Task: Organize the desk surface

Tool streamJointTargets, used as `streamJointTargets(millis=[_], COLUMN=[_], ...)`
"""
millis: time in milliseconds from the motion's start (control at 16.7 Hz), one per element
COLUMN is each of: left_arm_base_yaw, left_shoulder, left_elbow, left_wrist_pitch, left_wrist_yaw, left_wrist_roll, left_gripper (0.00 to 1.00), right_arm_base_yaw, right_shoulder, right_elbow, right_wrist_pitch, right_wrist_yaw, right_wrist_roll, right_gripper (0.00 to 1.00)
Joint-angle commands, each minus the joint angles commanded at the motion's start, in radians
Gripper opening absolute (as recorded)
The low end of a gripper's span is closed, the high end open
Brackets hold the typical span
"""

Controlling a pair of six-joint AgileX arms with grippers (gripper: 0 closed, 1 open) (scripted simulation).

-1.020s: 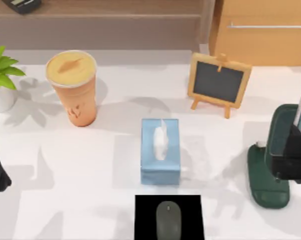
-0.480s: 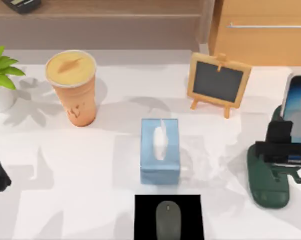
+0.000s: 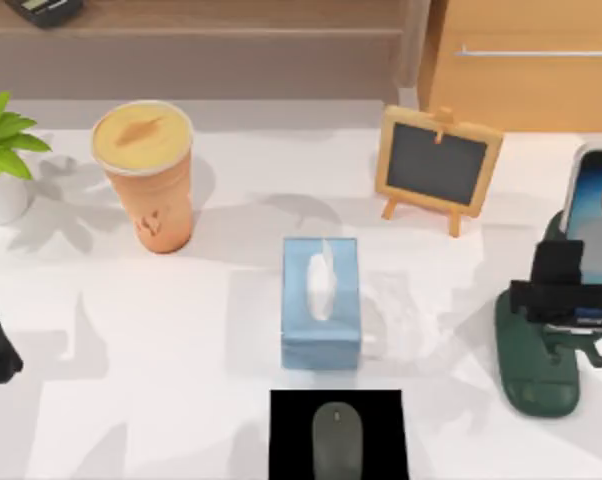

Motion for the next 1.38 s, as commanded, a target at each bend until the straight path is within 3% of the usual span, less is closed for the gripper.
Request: streamJointTargets(millis=[600,1200,1380], left_arm_base_yaw=[0.000,0.000,0.000], left_shoulder=[0.000,0.000,0.000], left_elbow=[0.000,0.000,0.000], left_wrist_pitch=[0.000,0.000,0.000], left_wrist_yaw=[0.000,0.000,0.000], left_wrist_roll=[0.000,0.000,0.000], left_gripper=[1.00,1.00,1.00], right_arm_base_yaw=[0.000,-0.001,-0.022], right_shoulder=[0.000,-0.003,-0.048], right_elbow=[0.000,0.000,-0.003], right_wrist_pitch=[0.000,0.001,0.023], right_wrist_yaw=[0.000,0.003,0.057], right_wrist_roll=[0.000,0.003,0.056], right_gripper=[0.98,1.00,1.00])
